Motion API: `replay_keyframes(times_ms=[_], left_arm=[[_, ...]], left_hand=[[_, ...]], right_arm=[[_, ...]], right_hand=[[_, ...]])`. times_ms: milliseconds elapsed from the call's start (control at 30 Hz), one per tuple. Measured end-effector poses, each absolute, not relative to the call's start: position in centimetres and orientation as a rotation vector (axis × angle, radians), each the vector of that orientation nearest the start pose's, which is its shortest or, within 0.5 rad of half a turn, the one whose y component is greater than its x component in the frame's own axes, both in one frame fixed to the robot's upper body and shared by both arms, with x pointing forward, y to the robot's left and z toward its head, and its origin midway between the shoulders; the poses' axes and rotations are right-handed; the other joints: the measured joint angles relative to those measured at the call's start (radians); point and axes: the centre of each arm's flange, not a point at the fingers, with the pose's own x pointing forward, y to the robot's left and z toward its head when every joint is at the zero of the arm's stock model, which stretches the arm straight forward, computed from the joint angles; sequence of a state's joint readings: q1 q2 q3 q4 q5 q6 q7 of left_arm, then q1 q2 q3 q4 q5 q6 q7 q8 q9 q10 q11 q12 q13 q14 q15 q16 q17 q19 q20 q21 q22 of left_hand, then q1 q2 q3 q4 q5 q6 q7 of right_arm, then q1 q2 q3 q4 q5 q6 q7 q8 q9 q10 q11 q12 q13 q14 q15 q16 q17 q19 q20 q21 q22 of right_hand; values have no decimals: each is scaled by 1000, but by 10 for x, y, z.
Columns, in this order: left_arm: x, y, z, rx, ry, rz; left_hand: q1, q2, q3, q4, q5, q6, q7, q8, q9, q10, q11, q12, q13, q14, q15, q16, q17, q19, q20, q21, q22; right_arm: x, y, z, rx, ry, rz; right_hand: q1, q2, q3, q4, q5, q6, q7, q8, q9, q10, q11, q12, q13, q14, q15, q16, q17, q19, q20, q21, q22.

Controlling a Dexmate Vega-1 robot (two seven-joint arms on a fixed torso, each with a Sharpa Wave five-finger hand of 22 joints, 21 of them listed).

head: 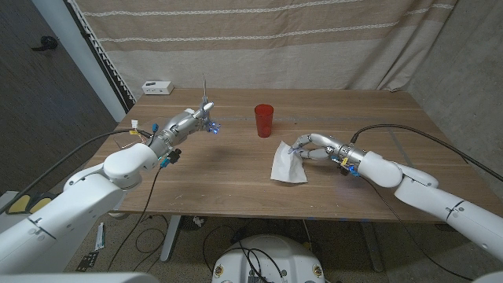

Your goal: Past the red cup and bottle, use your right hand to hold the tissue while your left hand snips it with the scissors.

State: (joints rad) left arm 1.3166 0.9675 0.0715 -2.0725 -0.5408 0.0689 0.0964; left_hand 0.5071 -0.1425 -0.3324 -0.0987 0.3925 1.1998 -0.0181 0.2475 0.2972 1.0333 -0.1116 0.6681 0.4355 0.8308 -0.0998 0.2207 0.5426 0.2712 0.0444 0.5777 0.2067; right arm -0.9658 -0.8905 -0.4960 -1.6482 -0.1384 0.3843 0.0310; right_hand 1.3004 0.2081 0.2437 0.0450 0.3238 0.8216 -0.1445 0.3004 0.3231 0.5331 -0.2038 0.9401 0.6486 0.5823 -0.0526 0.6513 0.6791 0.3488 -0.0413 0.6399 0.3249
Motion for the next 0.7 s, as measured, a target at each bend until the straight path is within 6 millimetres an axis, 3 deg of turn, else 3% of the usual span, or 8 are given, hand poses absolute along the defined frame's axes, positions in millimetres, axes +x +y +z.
replay_keyframes(times_ms=[200, 300, 467, 700], left_arm=[[500, 303, -2, 437, -527, -230], [499, 304, -1, 437, -530, -227], [499, 304, 1, 437, -534, -223], [499, 305, 2, 436, -536, -220]], left_hand=[[0, 0, 0, 0, 0, 0, 0, 0, 0, 0, 0, 0, 0, 0, 0, 0, 0, 0, 0, -1, 0], [0, 0, 0, 0, 0, 0, 0, 0, 0, 2, 2, 0, 0, 0, 0, 0, 0, 0, 0, -1, 0], [0, 0, 0, 0, 0, 0, 0, 0, 0, 2, 2, 0, 0, 0, 0, 0, 0, 0, 0, -1, 0], [0, 0, 0, 0, 0, 0, 0, 0, -5, 2, 2, 0, 0, 0, 0, 0, 0, 0, 0, -1, 0]], right_arm=[[565, -251, -49, -993, -747, 391], [566, -255, -45, -952, -745, 368], [567, -262, -38, -898, -743, 337], [567, -269, -25, -842, -740, 311]], right_hand=[[13, 0, 15, 0, -16, -22, 18, 0, 48, -29, 3, 36, 0, 63, -7, 11, -7, 44, -3, 69, 24], [14, 0, 38, 2, -24, -38, 27, 8, 94, -57, 3, 52, 5, 124, -13, 11, -22, 81, -5, 135, 46], [23, 9, 58, 12, -37, -61, 50, 8, 160, -116, 16, 62, 138, 214, -33, 11, -55, 131, -5, 241, 81], [35, 5, 67, 13, -58, -67, 66, 8, 199, -138, 41, 71, 174, 320, -64, 16, -77, 192, -8, 358, 115]])
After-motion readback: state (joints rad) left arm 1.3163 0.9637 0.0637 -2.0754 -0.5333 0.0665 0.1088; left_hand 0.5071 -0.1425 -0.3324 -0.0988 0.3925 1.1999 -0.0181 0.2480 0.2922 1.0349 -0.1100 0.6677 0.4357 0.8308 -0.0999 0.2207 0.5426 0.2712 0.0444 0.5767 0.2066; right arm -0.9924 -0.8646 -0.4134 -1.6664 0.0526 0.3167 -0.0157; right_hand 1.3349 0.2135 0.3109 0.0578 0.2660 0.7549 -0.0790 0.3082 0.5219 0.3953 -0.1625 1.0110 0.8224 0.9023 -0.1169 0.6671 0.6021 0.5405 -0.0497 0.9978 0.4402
